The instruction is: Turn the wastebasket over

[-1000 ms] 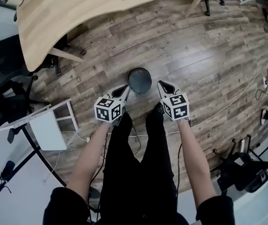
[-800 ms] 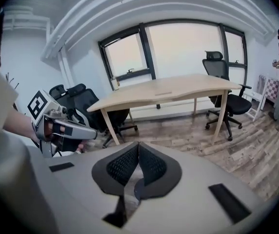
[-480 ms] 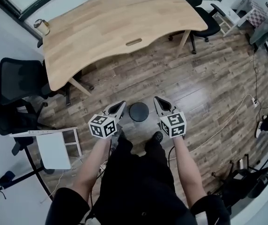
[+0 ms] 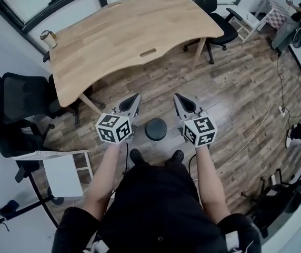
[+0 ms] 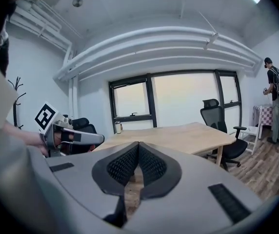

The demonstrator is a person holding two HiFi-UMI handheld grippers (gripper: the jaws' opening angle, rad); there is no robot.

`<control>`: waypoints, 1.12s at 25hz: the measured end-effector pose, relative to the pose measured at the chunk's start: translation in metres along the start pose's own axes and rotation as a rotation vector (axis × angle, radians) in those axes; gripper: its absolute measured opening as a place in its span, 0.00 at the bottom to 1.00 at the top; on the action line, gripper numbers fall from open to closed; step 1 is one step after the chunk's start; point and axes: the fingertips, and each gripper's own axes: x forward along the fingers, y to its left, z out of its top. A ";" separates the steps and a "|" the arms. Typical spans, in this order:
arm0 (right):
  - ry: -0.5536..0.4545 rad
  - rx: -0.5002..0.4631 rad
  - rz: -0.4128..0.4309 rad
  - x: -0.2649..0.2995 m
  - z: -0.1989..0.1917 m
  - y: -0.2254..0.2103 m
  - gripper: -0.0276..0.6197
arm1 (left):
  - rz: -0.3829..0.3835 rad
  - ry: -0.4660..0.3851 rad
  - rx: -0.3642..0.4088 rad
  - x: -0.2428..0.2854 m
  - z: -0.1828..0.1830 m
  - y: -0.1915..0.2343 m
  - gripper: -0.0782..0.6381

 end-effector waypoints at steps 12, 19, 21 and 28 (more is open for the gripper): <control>-0.072 -0.020 -0.015 0.002 0.041 0.008 0.09 | -0.019 -0.047 0.032 -0.003 0.045 0.003 0.13; -0.078 -0.027 -0.014 -0.004 0.048 0.007 0.09 | -0.031 -0.037 0.053 0.000 0.044 -0.005 0.13; -0.075 -0.037 -0.020 -0.005 0.049 0.006 0.09 | -0.032 -0.032 0.056 0.000 0.042 -0.006 0.13; -0.079 -0.042 -0.017 -0.003 0.051 0.011 0.09 | -0.027 -0.031 0.046 -0.003 0.043 0.000 0.13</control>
